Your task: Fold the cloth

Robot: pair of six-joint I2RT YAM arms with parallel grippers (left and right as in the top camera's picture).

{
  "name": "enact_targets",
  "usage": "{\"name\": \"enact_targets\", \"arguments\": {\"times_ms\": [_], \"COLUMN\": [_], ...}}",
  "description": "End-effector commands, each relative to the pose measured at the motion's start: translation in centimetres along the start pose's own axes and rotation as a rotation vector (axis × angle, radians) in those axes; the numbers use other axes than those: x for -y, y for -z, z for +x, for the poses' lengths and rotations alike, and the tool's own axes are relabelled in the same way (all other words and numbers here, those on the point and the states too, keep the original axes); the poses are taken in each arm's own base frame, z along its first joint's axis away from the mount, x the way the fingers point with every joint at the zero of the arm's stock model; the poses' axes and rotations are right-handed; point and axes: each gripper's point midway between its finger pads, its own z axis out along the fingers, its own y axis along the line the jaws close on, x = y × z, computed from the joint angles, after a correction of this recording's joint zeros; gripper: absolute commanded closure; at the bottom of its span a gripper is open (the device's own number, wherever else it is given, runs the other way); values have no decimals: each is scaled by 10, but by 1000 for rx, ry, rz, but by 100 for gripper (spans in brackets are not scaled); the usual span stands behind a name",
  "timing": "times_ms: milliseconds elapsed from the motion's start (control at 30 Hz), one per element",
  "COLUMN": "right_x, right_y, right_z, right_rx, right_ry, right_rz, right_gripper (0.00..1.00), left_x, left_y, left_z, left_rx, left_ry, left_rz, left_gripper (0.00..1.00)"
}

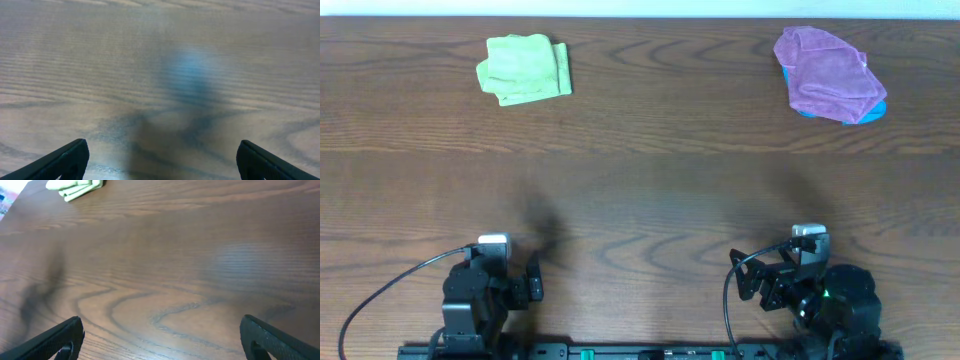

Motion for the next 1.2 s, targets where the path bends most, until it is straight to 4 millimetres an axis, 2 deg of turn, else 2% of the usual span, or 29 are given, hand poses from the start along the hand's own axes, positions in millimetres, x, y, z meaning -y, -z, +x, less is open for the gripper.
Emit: {"name": "enact_targets", "arguments": {"times_ms": [0, 233, 567, 1167], "right_x": [4, 4, 4, 4], "right_y": [0, 0, 0, 0], "right_z": [-1, -1, -1, -1], "right_rx": [11, 11, 11, 11], "right_ry": [-20, -20, -20, -20], "right_rz": [19, 19, 18, 19], "right_gripper": [1, 1, 1, 1], "left_x": [-3, -3, -3, -3], "left_y": [0, -2, -21, -21], "left_z": [1, 2, 32, 31], "left_rx": [22, 58, -24, -20], "left_ry": [-49, -95, -95, -95], "left_rz": [-13, -14, -10, -10], "left_gripper": [5, 5, 5, 5]}}
